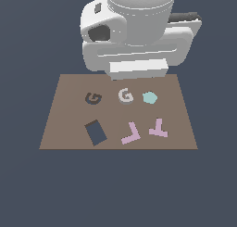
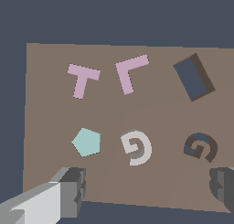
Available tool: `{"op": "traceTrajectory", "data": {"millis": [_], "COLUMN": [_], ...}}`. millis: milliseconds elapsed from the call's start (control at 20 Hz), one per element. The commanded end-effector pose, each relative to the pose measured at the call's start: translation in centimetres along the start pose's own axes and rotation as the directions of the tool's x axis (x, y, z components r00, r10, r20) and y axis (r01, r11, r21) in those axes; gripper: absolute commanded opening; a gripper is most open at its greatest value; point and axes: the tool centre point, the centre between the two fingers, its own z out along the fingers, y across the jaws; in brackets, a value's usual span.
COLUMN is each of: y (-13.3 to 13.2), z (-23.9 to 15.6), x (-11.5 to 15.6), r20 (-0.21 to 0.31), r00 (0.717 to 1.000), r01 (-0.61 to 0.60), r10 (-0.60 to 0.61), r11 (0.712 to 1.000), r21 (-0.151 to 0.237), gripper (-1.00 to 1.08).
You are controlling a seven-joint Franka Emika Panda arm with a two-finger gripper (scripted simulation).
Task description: Insert a designated object into the corresponding slot on a board.
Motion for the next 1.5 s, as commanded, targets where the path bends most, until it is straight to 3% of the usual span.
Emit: {"op": "traceTrajectory", "data": {"millis": [0, 600, 1050, 1450], "y": [0.0, 0.3, 1.0, 1.5], "z": [0.0, 3.9, 10.0, 12.3], "x": [0.0, -0.9, -2.1, -2.4], "r20": [0.000, -0.003, -0.006, -0.006], "r00": [1.000, 0.994, 0.964, 0.946], "r01": [0.000, 0.105, 0.266, 0.323], "r10": [0.000, -0.105, -0.267, -0.323], "r11": [1.000, 0.994, 0.963, 0.945], "r21": [0.000, -0.013, -0.036, -0.045], "gripper": [1.00, 1.00, 1.00, 1.00]}}
